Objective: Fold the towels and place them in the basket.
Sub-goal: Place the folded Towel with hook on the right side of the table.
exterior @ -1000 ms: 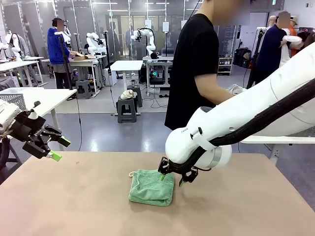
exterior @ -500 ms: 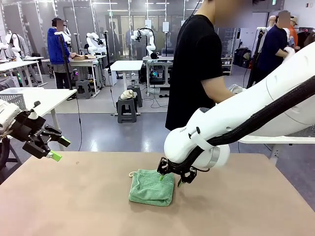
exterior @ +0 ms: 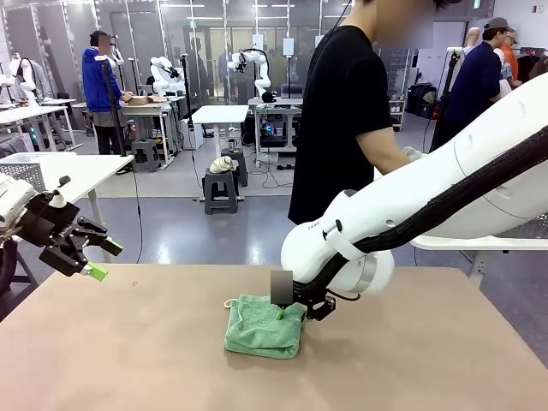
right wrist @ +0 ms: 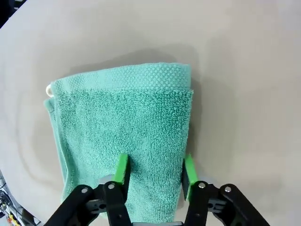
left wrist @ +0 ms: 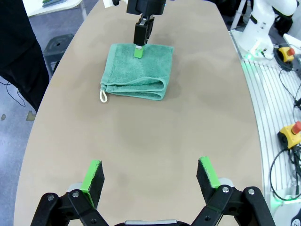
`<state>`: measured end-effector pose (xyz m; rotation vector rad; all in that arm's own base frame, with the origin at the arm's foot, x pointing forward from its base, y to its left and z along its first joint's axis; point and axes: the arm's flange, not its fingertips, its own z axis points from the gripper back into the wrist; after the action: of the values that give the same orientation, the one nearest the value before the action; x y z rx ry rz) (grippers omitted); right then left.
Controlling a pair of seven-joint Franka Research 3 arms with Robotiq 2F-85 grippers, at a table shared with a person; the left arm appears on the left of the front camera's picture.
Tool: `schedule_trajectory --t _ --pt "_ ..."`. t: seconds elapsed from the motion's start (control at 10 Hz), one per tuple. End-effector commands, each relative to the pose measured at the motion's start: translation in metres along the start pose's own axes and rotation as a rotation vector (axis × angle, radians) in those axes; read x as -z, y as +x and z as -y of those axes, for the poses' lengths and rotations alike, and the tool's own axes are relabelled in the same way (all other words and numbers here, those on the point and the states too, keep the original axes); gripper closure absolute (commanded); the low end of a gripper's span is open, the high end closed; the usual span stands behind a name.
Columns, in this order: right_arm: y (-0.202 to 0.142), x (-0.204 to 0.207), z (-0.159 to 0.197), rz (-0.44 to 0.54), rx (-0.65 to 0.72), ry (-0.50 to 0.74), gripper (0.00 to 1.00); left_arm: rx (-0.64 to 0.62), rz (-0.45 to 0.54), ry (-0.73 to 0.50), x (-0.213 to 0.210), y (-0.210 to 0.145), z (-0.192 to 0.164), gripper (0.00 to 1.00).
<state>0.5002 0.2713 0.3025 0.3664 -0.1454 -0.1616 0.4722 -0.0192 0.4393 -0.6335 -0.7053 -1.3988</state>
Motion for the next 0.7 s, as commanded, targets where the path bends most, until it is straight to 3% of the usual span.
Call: schedule_trajectory --t 0.0,0.1,0.2,0.3,0.6 --pt "0.0034 0.0005 0.0073 -0.022 -0.023 0.023 0.65 0.001 0.002 0.001 -0.001 0.0005 -0.0004 0.0" --pt "0.0031 -0.0001 0.0069 -0.025 -0.026 0.019 1.0 0.001 0.002 0.001 -0.001 0.0005 -0.0004 0.0" --pt "0.0022 -0.0006 0.0067 -0.028 -0.031 0.013 0.85 0.001 0.002 0.001 -0.001 0.0005 -0.0004 0.0" --pt "0.002 -0.0016 0.0062 -0.03 -0.035 0.011 1.0 0.001 0.002 0.001 -0.001 0.0005 -0.0004 0.0" --pt "0.0069 -0.003 0.0069 -0.028 -0.001 -0.042 1.0 0.001 0.002 0.001 -0.001 0.0005 -0.0004 0.0"
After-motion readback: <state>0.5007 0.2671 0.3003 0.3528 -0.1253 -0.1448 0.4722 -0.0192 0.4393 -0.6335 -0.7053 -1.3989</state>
